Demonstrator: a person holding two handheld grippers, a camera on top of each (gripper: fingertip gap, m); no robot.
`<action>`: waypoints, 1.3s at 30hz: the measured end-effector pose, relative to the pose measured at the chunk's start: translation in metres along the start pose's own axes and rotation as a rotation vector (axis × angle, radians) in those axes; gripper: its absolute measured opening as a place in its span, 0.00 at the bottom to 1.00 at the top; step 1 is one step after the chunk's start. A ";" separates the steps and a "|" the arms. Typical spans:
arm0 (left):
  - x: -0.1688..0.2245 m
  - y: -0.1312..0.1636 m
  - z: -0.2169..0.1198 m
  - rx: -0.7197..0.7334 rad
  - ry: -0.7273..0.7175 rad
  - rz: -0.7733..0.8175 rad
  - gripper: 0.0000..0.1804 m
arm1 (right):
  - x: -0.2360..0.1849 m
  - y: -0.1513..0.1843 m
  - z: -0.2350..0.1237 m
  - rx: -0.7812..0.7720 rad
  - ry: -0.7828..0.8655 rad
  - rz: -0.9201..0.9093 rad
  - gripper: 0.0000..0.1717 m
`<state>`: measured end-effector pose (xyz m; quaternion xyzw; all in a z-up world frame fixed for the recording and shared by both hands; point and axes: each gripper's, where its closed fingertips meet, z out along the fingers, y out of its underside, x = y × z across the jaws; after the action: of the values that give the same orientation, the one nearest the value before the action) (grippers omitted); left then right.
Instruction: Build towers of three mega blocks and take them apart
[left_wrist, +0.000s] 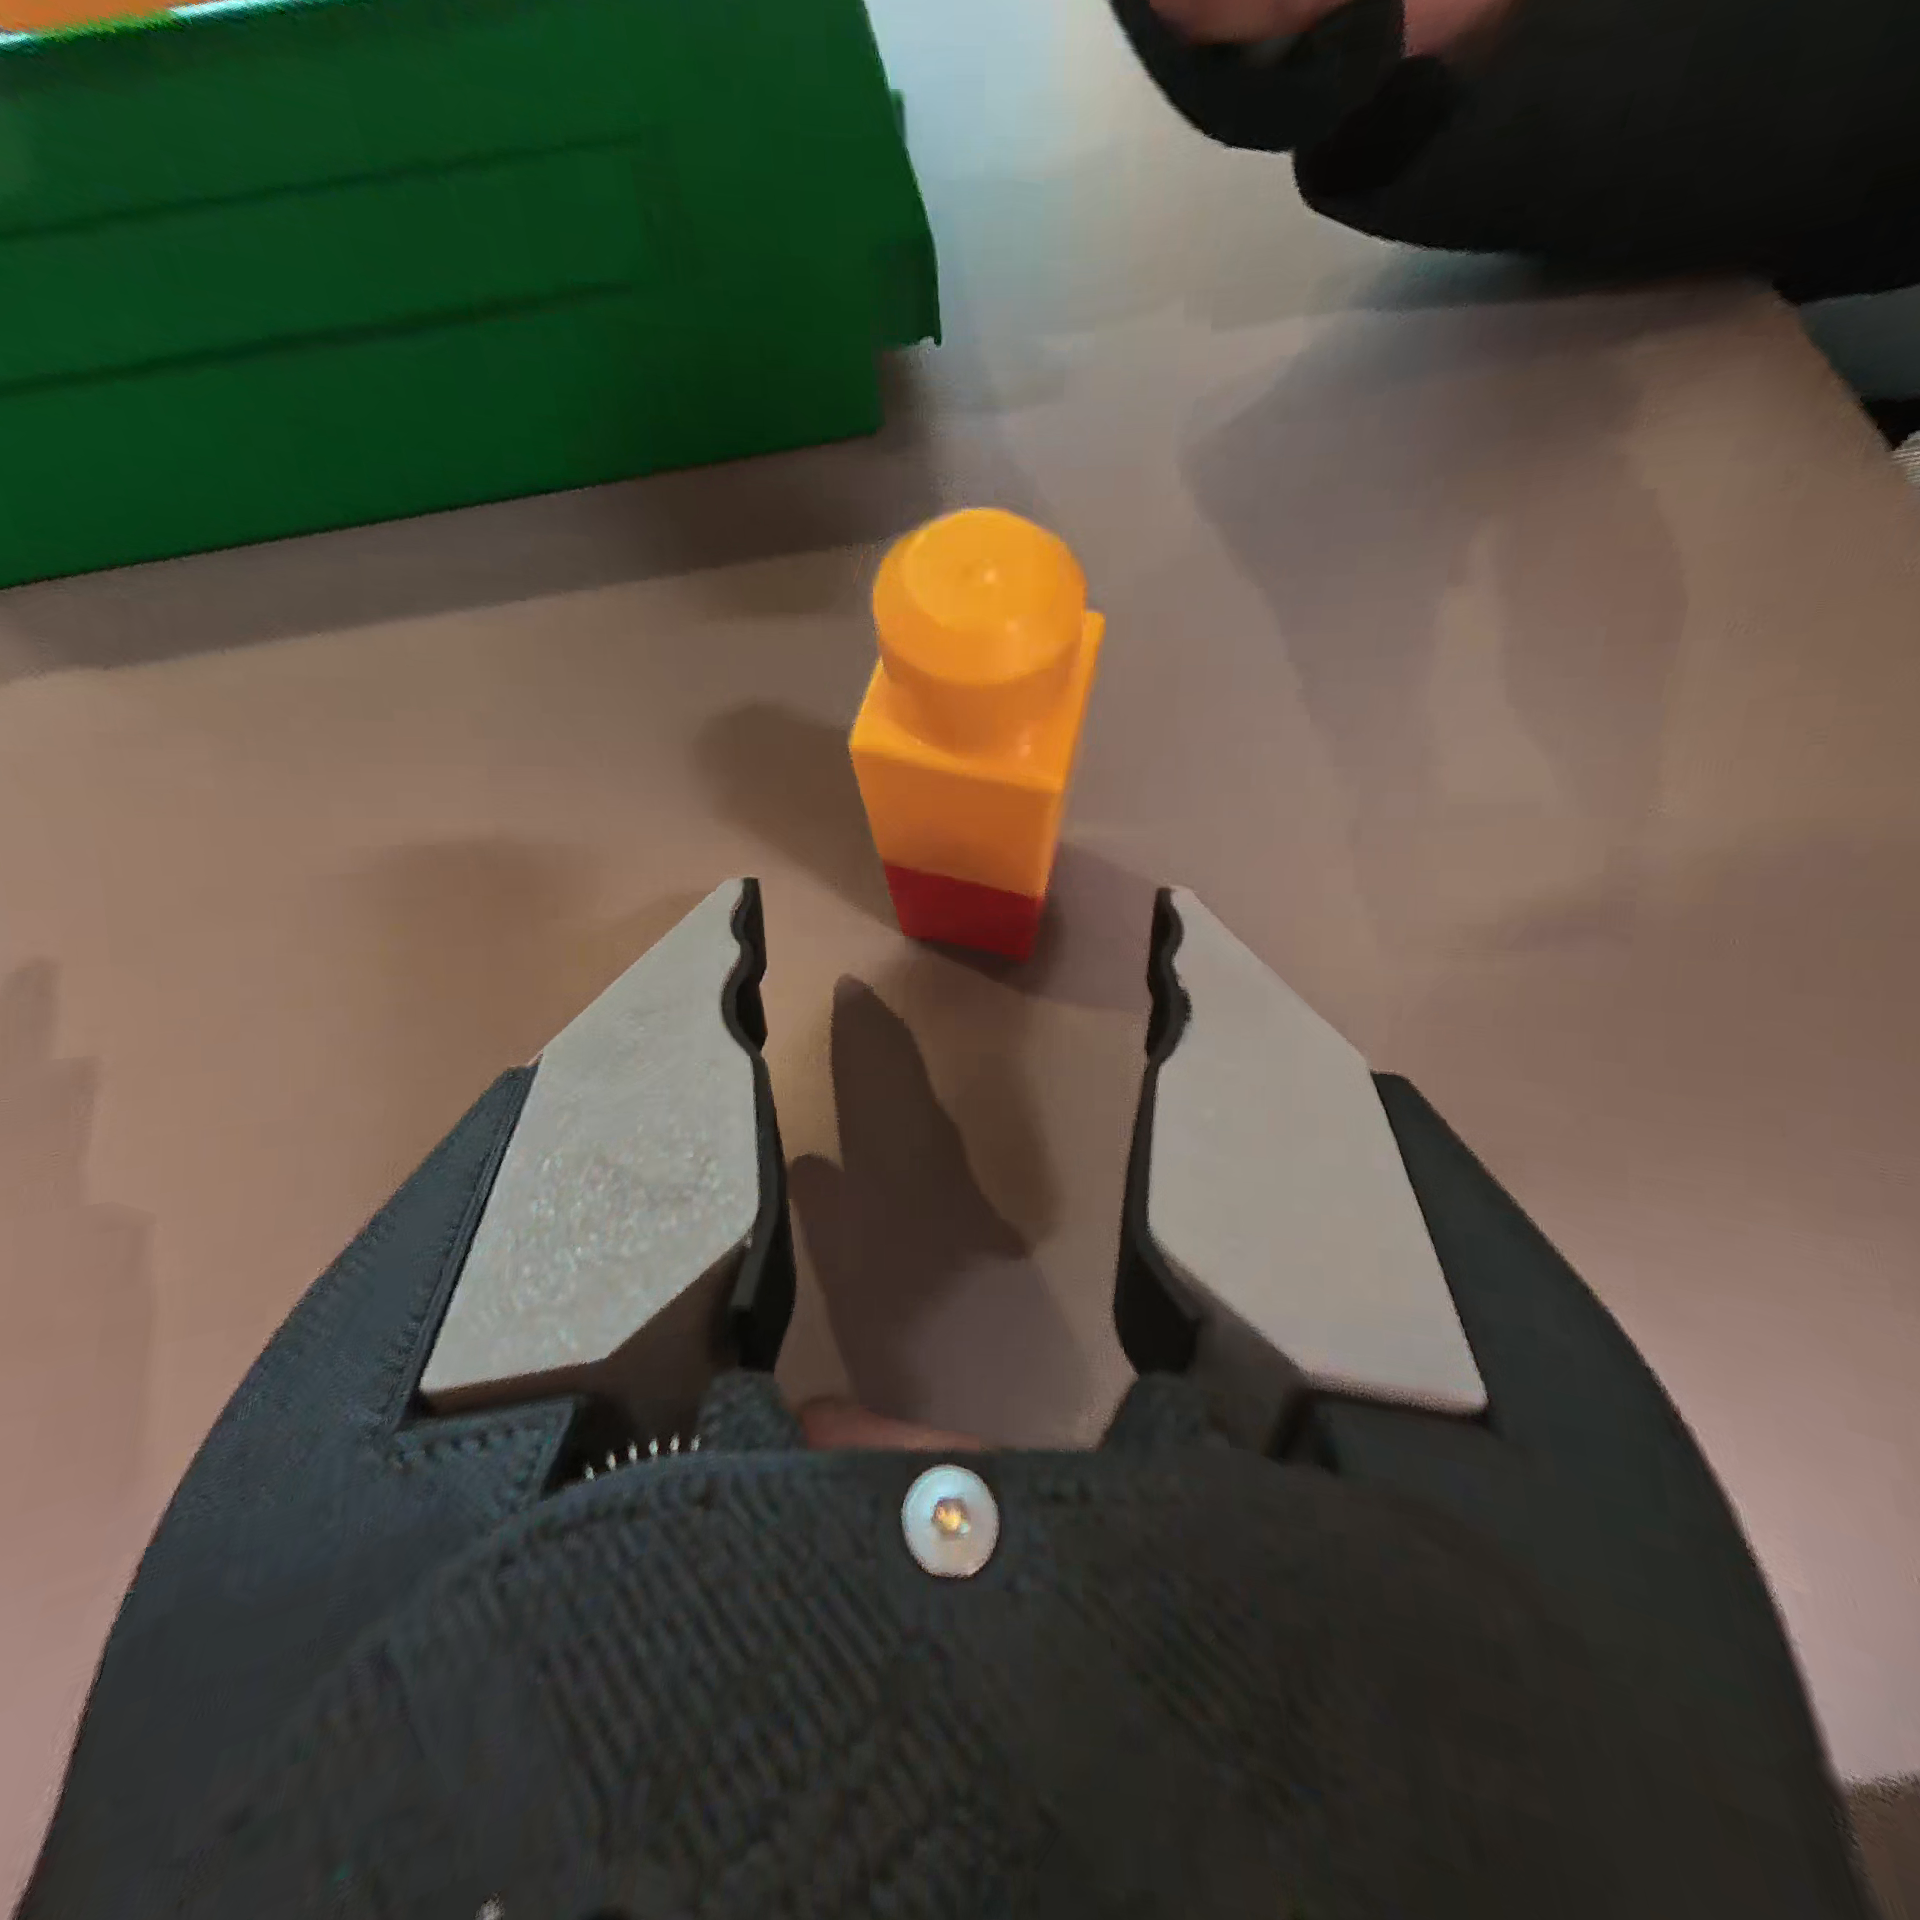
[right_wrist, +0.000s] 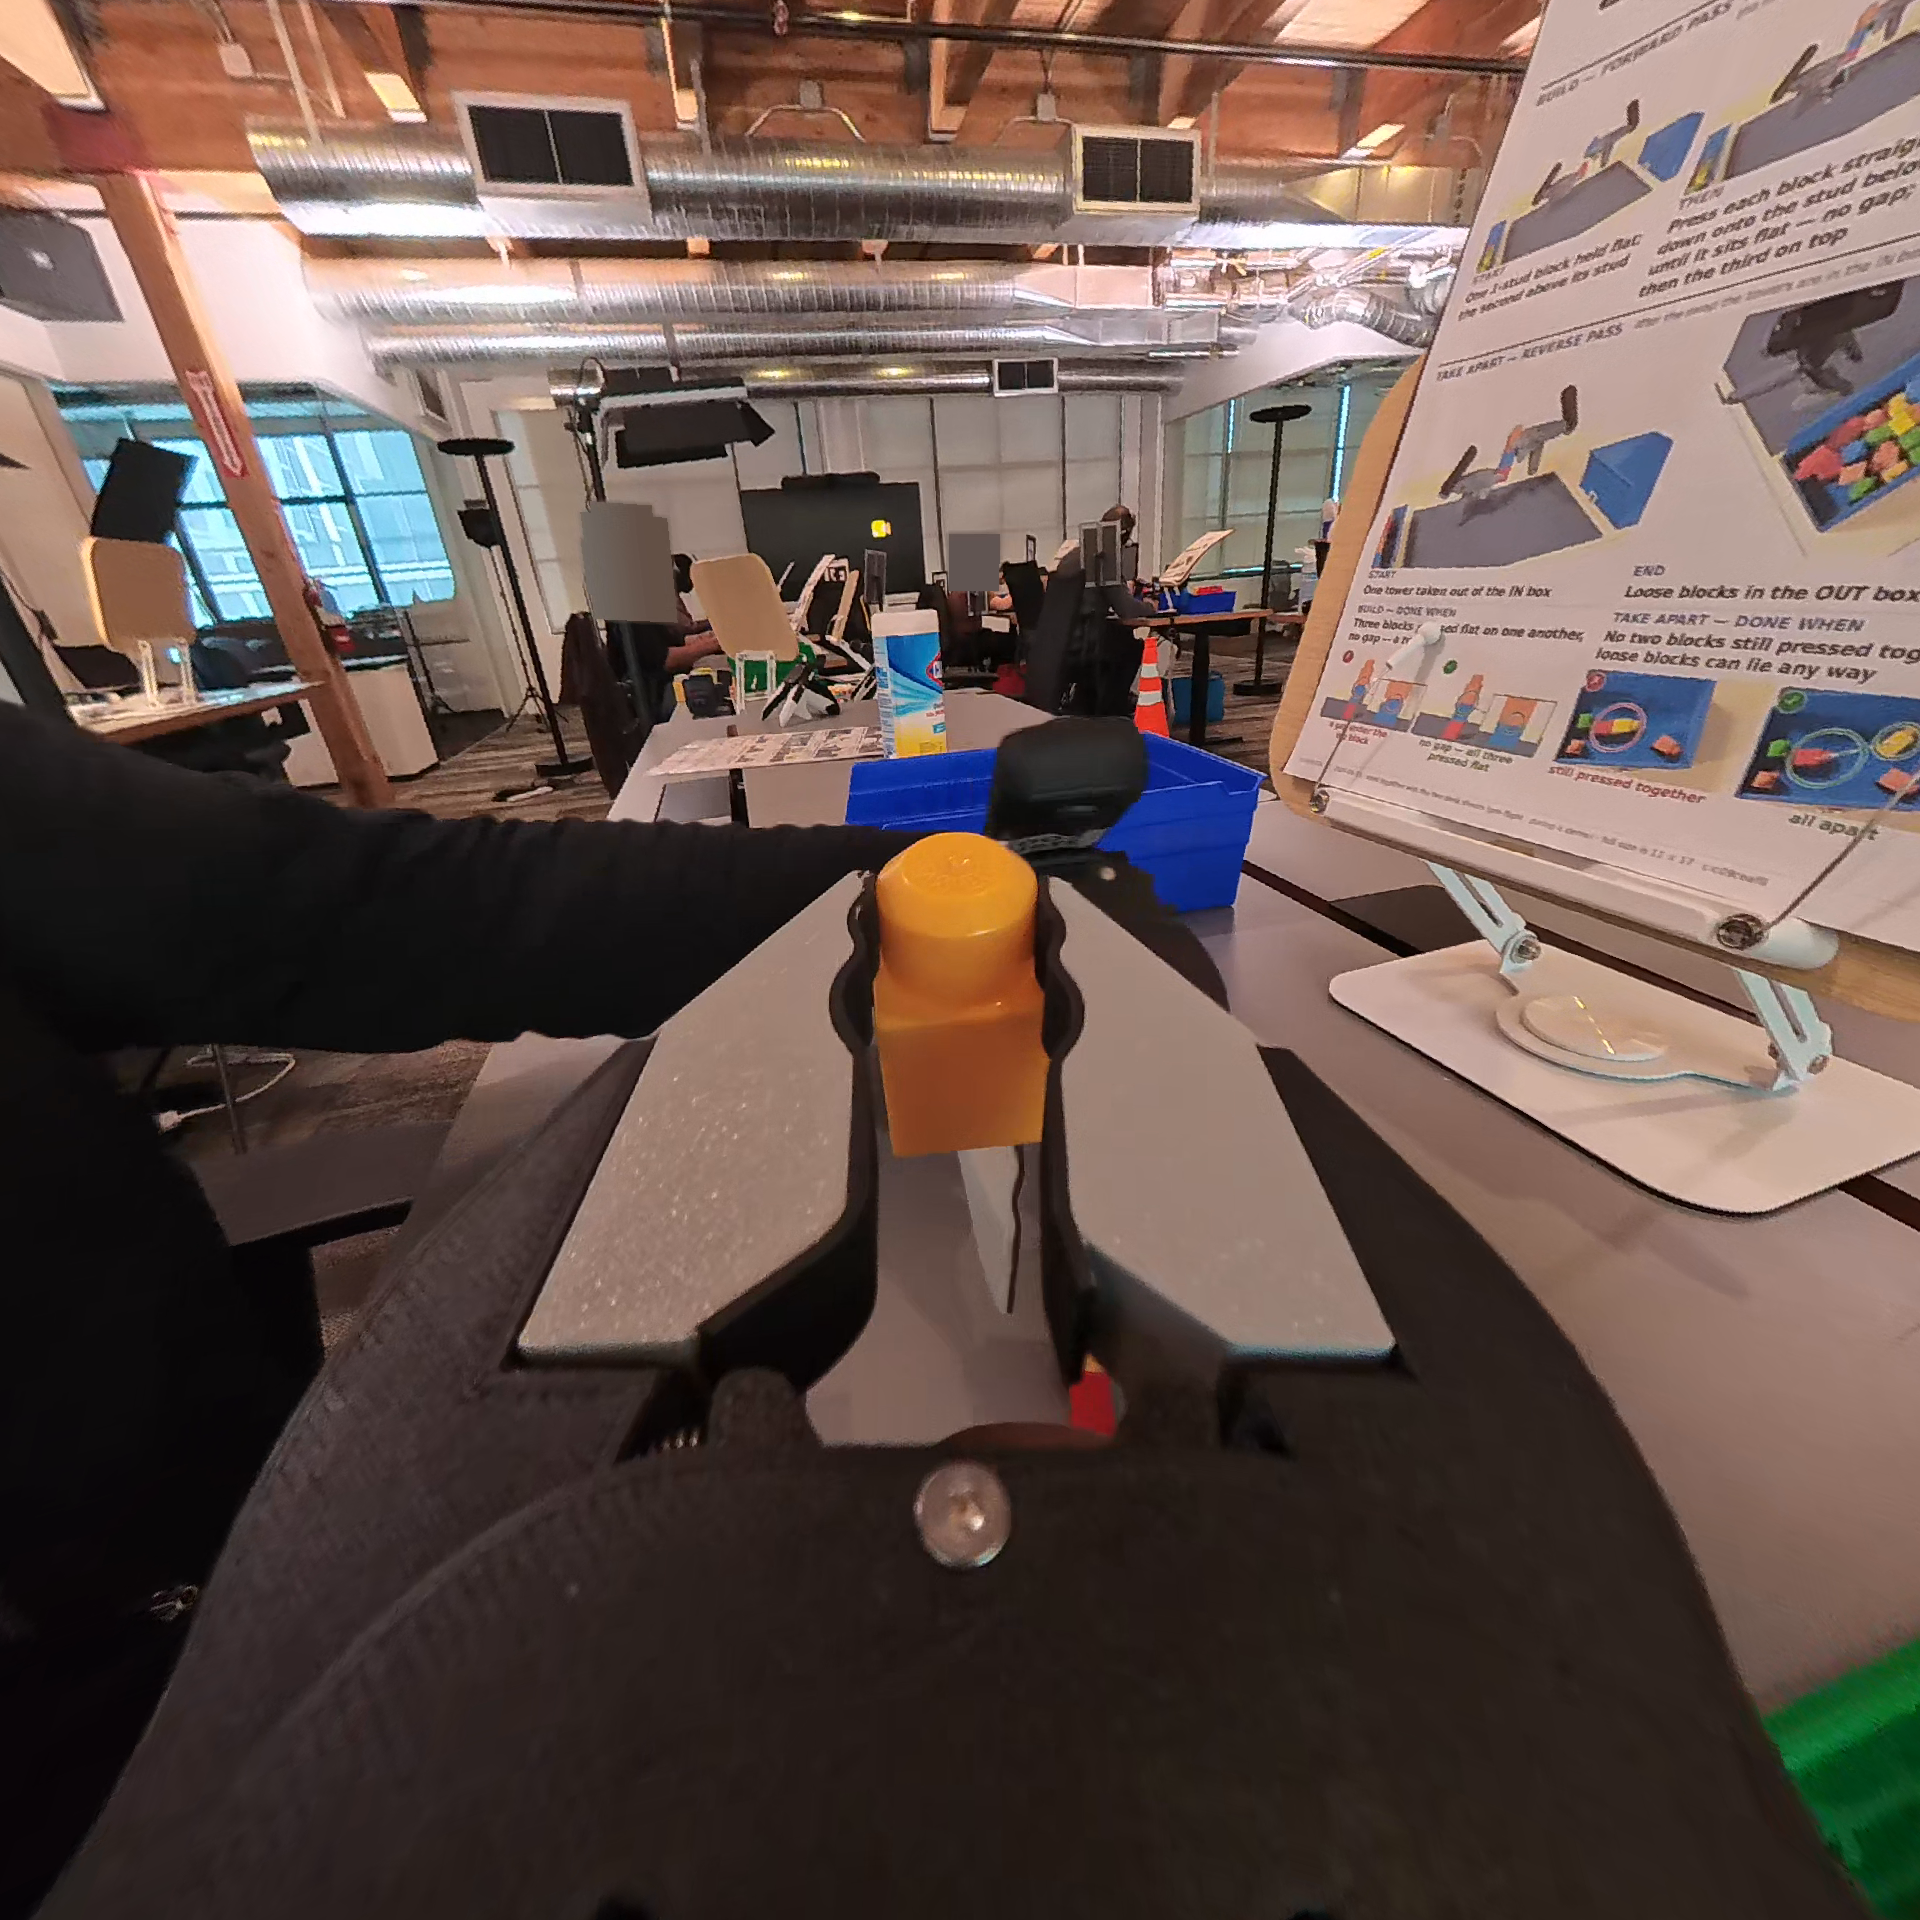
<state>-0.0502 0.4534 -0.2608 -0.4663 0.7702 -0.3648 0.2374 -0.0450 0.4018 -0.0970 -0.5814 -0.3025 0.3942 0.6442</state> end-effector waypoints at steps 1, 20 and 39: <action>0.002 -0.002 0.004 0.003 0.032 0.001 0.40 | 0.000 0.000 0.000 -0.001 -0.001 -0.003 0.16; 0.036 -0.010 0.027 -0.016 -0.111 -0.154 0.20 | 0.003 0.025 0.012 -0.117 0.011 0.020 0.16; 0.061 -0.020 0.023 -0.109 -0.144 -0.147 0.19 | -0.014 0.058 0.018 -0.310 -0.080 -0.006 0.16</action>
<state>-0.0505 0.3856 -0.2610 -0.5586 0.7336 -0.3046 0.2390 -0.0759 0.3996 -0.1505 -0.6568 -0.3867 0.3636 0.5356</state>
